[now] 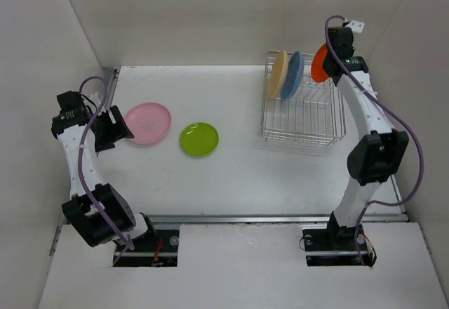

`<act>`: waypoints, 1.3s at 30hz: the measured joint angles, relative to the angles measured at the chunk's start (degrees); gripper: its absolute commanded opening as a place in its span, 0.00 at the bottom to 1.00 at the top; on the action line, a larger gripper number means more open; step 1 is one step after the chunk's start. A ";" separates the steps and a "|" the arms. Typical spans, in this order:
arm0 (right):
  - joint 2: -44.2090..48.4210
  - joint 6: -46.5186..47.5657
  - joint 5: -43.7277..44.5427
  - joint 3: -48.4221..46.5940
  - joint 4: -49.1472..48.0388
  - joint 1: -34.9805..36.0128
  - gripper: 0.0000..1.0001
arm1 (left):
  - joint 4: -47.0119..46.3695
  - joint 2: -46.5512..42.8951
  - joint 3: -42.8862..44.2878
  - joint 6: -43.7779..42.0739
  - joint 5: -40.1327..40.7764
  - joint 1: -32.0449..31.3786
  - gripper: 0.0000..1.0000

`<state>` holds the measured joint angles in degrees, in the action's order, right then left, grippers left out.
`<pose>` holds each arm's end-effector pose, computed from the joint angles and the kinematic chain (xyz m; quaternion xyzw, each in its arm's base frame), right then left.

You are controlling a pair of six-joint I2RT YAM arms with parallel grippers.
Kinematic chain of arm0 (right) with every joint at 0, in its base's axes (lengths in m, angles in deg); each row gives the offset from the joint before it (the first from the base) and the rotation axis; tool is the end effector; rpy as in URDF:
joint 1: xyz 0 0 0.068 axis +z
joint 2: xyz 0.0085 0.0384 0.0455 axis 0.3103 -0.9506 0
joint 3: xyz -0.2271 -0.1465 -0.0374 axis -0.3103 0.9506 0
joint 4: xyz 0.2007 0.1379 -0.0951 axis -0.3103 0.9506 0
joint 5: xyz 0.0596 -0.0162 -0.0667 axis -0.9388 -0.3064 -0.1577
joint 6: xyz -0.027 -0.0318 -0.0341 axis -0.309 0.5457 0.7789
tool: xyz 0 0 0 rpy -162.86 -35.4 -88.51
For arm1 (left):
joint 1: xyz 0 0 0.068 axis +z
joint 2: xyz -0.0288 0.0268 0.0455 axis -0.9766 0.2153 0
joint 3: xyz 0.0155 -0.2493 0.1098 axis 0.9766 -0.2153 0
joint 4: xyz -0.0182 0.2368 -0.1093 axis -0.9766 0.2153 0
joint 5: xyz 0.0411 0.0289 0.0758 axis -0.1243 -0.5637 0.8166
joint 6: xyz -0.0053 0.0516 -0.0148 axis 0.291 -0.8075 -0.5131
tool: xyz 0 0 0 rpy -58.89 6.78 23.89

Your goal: Unload the plates from the dish rack

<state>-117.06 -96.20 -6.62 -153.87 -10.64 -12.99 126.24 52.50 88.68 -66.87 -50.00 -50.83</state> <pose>0.4366 0.0203 0.3695 0.1944 0.8354 -0.1581 0.4893 0.2478 0.1093 0.3295 -0.1362 0.9264 -0.1064 0.3344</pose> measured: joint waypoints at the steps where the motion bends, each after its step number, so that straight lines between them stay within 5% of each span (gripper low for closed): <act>1: 2.95 1.05 2.86 0.00 -0.07 1.01 0.00 | 0.44 -0.13 0.00 -0.26 -0.15 0.00 0.69; 6: 18.25 7.30 17.55 1.60 -4.44 13.70 0.00 | 1.51 -0.28 -0.33 -1.16 -0.68 0.00 0.70; 9: 23.93 9.70 17.33 4.48 -7.80 26.01 0.00 | 1.51 -0.90 -1.20 -1.38 -0.96 0.00 0.70; 14: 19.87 8.46 -1.42 7.08 -9.46 34.25 0.00 | 1.73 -1.16 -1.49 -1.38 -1.29 0.00 0.70; 22: -7.10 4.17 -32.48 5.29 -8.61 33.92 0.00 | 1.90 -2.62 -2.93 -1.57 -1.51 0.00 0.70; 30: -18.93 0.72 -45.59 2.47 -8.09 34.01 0.01 | 1.84 -2.62 -3.74 -1.88 -1.66 0.00 0.70; 35: -22.53 -0.44 -46.49 -0.92 -7.85 33.94 0.42 | 1.84 -2.62 -4.00 -2.03 -1.70 0.00 0.70; 39: -25.62 -0.42 -46.10 -1.36 -5.84 33.94 0.52 | 1.84 -2.62 -4.00 -2.19 -1.73 0.00 0.70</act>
<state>-142.68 -96.61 -52.71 -155.23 -16.48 20.95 128.08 49.87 84.68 -69.06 -51.73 -50.83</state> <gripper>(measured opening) 0.490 0.698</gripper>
